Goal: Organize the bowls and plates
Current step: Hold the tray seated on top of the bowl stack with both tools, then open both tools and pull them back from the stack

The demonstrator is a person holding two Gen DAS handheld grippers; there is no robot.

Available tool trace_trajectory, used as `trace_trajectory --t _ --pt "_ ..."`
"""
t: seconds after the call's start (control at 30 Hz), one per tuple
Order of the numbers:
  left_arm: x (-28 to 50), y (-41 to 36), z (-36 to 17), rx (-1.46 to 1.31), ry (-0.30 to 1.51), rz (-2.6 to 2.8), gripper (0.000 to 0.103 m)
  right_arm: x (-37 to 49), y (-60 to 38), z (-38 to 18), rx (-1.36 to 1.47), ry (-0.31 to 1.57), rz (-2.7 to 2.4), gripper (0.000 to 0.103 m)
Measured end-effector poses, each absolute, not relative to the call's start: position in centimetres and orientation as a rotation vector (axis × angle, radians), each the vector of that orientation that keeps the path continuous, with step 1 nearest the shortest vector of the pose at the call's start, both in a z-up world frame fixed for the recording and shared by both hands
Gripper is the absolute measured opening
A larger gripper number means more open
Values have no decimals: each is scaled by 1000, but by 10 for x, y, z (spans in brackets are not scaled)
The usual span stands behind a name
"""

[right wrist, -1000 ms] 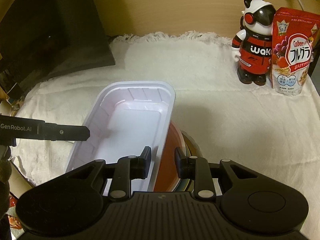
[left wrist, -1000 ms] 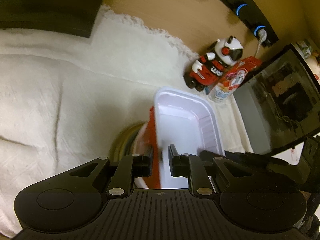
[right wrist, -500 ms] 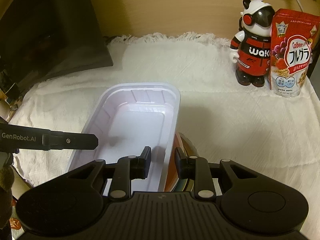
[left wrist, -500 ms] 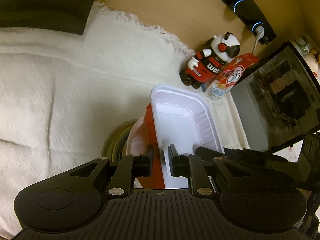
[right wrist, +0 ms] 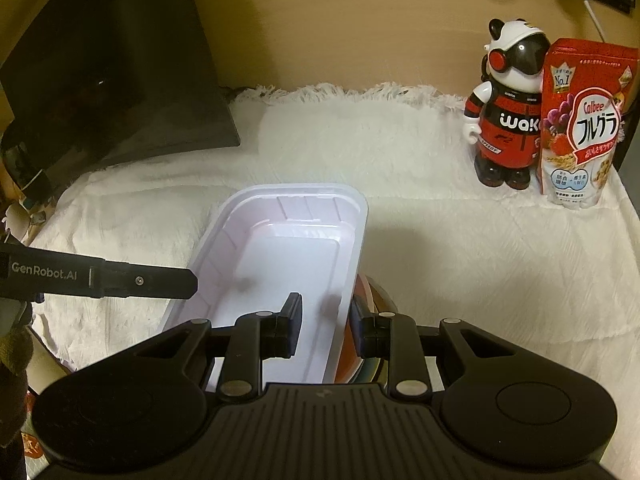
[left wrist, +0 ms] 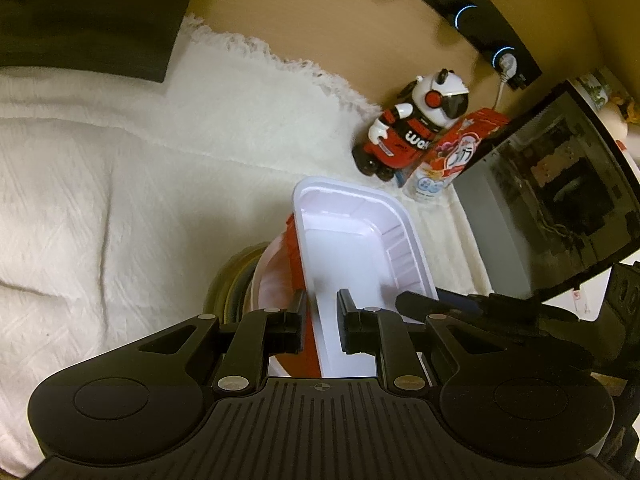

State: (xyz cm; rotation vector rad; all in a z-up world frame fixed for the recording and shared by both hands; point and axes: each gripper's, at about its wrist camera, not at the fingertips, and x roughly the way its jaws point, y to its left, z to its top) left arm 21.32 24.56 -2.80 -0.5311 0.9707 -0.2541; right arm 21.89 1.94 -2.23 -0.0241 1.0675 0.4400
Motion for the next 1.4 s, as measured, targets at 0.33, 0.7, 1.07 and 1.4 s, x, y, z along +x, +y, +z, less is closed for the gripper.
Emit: trace_trajectory --t 0.33,0.7,1.07,1.4 --pt "216 257 -34 -550 980 -241 19 220 21 -27 -30 1061 409 25" --pt "214 265 -29 -516 908 -274 19 205 19 -14 -14 996 302 25" --pt "160 269 -11 -516 775 -176 19 172 4 7 23 923 258 27" --pt "48 188 -14 -403 741 -45 14 85 -25 12 16 907 380 45"
